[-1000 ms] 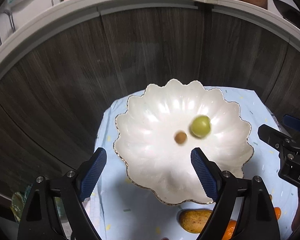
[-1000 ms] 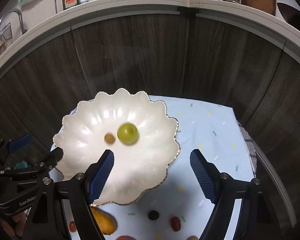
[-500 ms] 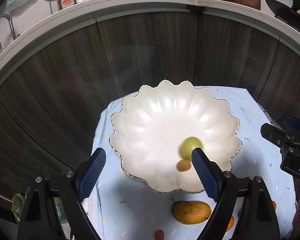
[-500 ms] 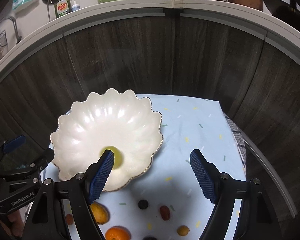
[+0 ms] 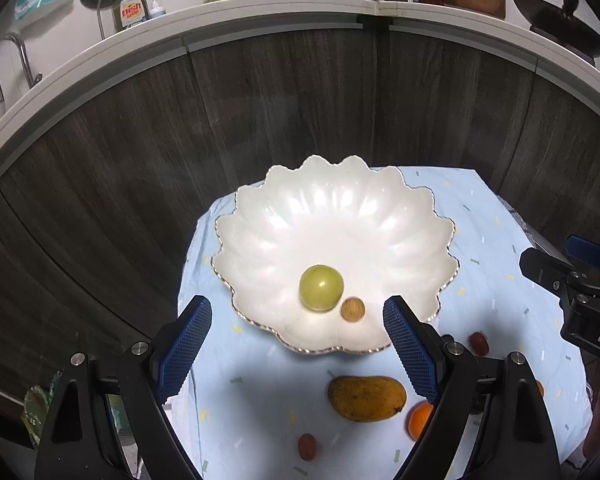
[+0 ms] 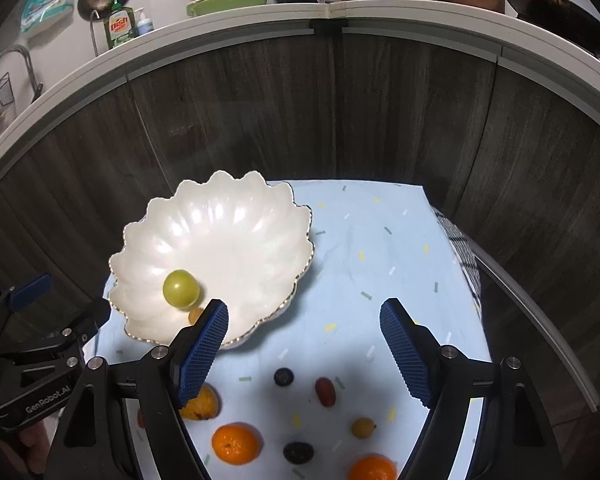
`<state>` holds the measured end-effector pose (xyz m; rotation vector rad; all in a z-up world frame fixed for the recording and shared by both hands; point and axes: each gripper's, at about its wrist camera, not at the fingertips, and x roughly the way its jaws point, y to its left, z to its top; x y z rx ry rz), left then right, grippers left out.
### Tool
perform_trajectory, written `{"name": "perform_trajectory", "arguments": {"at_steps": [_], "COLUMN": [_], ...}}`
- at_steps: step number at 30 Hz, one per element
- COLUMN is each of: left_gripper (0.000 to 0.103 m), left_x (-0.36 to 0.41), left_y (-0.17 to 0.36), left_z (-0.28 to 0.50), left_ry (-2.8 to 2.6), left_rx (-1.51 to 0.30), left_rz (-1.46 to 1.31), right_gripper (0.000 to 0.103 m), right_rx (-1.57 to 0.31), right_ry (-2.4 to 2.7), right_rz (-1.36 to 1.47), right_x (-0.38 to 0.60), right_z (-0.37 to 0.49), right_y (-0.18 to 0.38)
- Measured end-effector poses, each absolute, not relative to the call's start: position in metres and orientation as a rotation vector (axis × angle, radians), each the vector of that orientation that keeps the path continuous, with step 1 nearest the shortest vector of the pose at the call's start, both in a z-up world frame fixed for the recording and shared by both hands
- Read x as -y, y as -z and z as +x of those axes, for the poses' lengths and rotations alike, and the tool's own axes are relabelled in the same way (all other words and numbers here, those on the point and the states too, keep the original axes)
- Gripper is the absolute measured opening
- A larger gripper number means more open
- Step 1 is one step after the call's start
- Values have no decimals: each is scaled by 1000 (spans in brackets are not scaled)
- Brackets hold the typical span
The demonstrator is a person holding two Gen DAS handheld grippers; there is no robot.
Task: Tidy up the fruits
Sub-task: 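Withdraw both tools from the bowl toward the remaining fruits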
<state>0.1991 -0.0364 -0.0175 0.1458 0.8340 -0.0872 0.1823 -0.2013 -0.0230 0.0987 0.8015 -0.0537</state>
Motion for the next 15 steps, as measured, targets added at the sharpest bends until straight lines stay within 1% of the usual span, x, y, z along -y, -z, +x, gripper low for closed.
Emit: {"name": "perform_trajectory", "arguments": {"at_steps": [15], "left_gripper": [88], "left_x": [42], "left_y": [31], "left_z": [171], "left_ry": [99], "left_rx": [-857], "left_rz": [171], "right_gripper": [79], "right_rx": [-819], "right_ry": [60], "right_rz": [112], "right_x": [208], "right_z": [154], "right_y": [35]}}
